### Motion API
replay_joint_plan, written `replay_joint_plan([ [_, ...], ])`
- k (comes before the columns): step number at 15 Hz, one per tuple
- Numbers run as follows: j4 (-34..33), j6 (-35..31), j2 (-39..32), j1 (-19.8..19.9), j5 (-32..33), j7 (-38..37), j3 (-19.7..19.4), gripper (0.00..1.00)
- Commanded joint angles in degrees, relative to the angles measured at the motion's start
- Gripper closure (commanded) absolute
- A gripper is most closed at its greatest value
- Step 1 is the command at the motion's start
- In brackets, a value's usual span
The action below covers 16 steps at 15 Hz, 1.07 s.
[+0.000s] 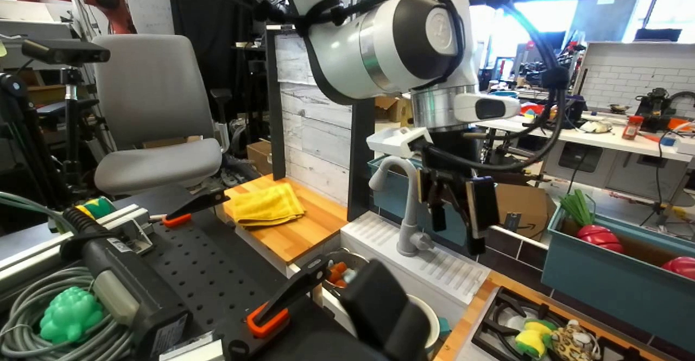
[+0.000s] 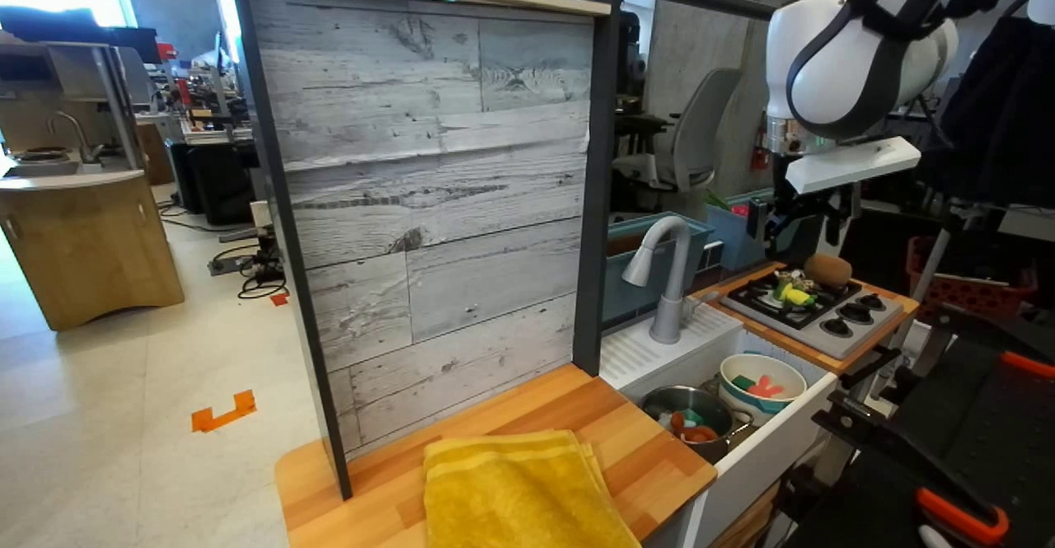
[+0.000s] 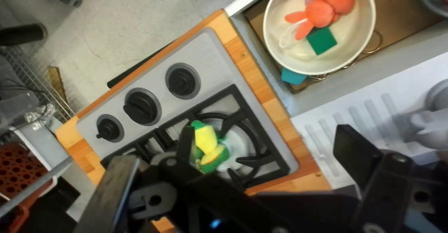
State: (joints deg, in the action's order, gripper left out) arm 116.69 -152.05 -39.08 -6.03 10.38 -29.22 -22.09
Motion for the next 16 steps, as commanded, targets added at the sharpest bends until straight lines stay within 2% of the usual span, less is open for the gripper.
replay_joint_plan([
  [1, -4.16, -5.45, -6.98, 5.73, -6.06, -2.35, 1.17, 0.00],
  [2, -5.50, -7.33, -8.83, 8.35, -9.25, -1.51, 2.95, 0.05],
  [3, -7.17, -10.05, -11.11, 10.35, -12.04, -0.86, 4.35, 0.16],
  [5, -10.81, -13.24, -15.28, 13.26, -17.33, -1.02, 6.53, 0.15],
  [6, -12.65, -14.41, -17.07, 14.29, -19.44, -0.96, 7.25, 0.23],
  [7, -14.37, -15.16, -18.44, 15.16, -21.21, -0.74, 7.78, 0.23],
  [9, -17.61, -16.07, -20.69, 16.18, -23.96, -0.44, 8.14, 0.38],
  [11, -19.21, -16.07, -21.32, 16.30, -25.15, 0.14, 7.50, 0.38],
  [15, -21.10, -17.10, -20.84, 16.60, -26.10, 0.56, 6.50, 0.25],
  [16, -21.87, -16.87, -21.15, 16.35, -25.83, 0.43, 5.81, 0.16],
])
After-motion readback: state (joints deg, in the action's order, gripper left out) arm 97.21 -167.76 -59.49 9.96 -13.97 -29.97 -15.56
